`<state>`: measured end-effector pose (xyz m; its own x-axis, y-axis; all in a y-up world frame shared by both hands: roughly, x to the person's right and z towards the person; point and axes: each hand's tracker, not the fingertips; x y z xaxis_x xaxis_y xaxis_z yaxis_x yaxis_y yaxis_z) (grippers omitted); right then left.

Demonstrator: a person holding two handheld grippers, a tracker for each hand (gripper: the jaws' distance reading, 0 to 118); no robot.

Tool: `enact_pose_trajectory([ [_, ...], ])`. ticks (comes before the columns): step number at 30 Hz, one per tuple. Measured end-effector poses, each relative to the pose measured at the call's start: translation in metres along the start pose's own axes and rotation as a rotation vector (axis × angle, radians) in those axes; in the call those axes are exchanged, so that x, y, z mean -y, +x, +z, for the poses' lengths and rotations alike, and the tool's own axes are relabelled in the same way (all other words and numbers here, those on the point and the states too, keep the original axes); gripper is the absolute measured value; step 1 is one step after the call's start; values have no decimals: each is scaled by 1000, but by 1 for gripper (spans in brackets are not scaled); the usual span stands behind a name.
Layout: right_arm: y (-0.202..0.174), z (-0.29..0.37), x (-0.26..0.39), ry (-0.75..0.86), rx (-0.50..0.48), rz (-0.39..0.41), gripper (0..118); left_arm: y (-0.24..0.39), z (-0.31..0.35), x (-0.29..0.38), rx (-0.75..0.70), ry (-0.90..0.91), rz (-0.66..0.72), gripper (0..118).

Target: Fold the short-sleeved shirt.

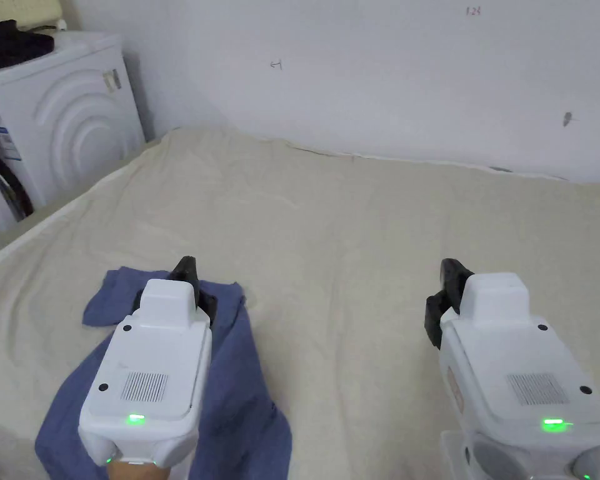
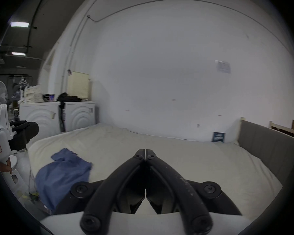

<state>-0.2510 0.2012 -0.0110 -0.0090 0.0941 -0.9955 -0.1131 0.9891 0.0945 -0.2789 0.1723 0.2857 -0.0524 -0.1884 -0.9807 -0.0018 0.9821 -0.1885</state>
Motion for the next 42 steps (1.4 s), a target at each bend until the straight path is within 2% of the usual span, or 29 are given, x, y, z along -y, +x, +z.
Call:
enact_pose_trajectory([
  [8,-80,-27,-7,6,-178,-6,1,-94,20,15,-196,-52,-19,0],
  [14,-105,-35,-6,-1,-239,5,1,-129,27,29,-250,-106,-10,0],
  [18,-104,-38,-4,-9,-249,20,1,-134,12,39,-198,-207,52,0],
  [24,-83,-47,2,-25,-218,23,1,-114,-42,63,-24,-424,121,2],
  [26,-75,-50,5,-34,-195,27,1,-105,-64,74,24,-512,138,14],
  [28,-66,-53,8,-43,-171,30,1,-96,-86,86,50,-599,180,36],
  [29,-61,-54,10,-51,-159,29,1,-91,-97,93,65,-656,205,52],
  [30,-56,-55,11,-59,-147,29,1,-86,-109,103,69,-695,232,79],
  [31,-52,-55,13,-64,-136,28,1,-82,-119,111,83,-748,241,98],
  [32,-46,-55,15,-70,-122,30,1,-77,-127,116,95,-797,243,114],
  [33,-41,-56,18,-76,-107,33,1,-71,-134,125,89,-831,245,118],
  [35,-31,-57,23,-93,-84,32,1,-62,-146,141,73,-864,221,117],
  [38,-17,-58,32,-123,-54,28,1,-39,-146,147,58,-940,157,107],
  [40,-8,-58,38,-140,-35,31,1,-35,-157,174,63,-975,143,78],
  [42,-1,-57,42,-153,-22,31,1,-30,-157,186,97,-1012,139,55],
])
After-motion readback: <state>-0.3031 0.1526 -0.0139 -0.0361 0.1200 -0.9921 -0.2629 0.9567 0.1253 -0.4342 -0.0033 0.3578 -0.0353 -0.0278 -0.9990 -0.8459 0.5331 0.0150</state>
